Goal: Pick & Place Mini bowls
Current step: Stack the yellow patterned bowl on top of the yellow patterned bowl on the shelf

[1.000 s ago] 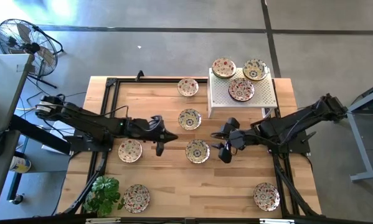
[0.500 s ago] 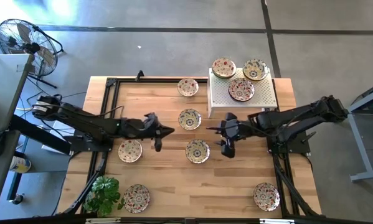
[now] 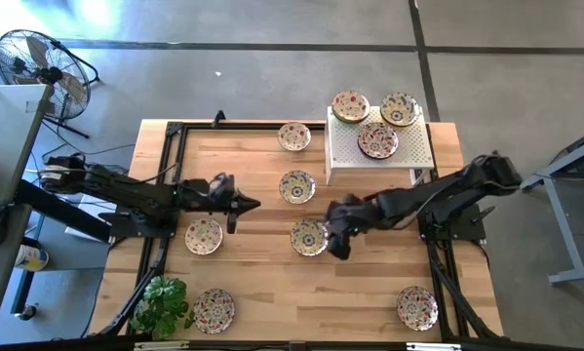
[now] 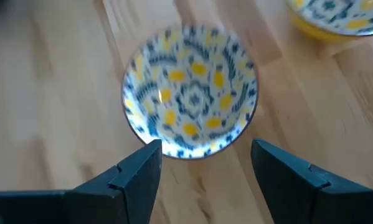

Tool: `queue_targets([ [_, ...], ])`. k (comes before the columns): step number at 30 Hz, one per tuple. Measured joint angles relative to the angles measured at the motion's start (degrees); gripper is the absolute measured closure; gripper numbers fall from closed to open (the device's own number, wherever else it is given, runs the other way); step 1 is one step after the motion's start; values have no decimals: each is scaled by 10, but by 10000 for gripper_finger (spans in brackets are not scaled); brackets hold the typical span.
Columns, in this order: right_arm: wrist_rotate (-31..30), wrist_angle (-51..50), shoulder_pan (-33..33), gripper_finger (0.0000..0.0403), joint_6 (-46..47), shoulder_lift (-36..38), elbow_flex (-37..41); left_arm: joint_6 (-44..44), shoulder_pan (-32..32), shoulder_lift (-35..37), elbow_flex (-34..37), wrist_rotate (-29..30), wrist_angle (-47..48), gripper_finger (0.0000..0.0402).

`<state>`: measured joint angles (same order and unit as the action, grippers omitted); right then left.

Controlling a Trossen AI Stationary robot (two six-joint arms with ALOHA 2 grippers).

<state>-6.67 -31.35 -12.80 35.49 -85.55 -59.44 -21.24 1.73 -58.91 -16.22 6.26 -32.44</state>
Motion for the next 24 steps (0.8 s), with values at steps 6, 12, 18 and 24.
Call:
queue_targets([
  [6,-47,-84,-34,169,-93,-95,-107,-2,-56,48,29,-89,-1,401],
  [12,-65,-137,-56,169,-150,-178,-201,0,-91,73,32,-150,30,401],
  [18,-74,-183,-74,169,-165,-212,-248,0,-96,74,32,-169,25,401],
  [24,-95,-147,-90,159,-186,-213,-219,0,-96,74,32,-197,28,401],
])
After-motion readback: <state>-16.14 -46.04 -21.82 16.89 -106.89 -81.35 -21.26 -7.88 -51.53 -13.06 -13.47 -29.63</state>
